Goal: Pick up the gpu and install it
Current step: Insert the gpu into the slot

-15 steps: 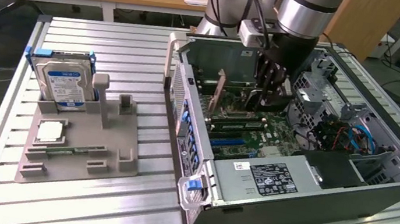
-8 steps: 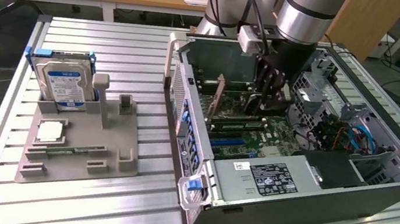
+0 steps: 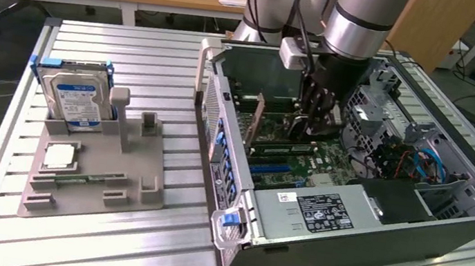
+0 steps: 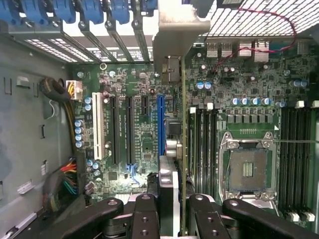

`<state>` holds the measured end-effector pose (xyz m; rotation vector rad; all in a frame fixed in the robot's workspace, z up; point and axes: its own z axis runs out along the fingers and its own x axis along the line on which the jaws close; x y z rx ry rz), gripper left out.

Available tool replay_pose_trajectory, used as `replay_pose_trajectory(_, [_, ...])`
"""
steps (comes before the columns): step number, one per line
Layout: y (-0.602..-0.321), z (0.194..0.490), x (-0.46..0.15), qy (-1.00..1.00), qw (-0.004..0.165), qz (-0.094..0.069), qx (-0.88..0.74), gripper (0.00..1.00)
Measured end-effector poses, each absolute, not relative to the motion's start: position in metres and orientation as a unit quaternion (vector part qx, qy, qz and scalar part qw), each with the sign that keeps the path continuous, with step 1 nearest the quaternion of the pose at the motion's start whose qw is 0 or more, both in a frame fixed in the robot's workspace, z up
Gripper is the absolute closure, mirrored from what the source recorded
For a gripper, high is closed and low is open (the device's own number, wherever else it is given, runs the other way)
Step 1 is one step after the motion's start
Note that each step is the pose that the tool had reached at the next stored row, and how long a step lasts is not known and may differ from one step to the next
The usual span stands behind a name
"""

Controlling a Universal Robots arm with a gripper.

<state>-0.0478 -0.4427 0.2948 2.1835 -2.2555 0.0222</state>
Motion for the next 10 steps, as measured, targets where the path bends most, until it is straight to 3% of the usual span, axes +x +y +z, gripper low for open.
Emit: replay_pose_trajectory(10, [-0.444, 0.284, -0.049, -0.722, -0.004, 0.012, 0.692, 0.72])
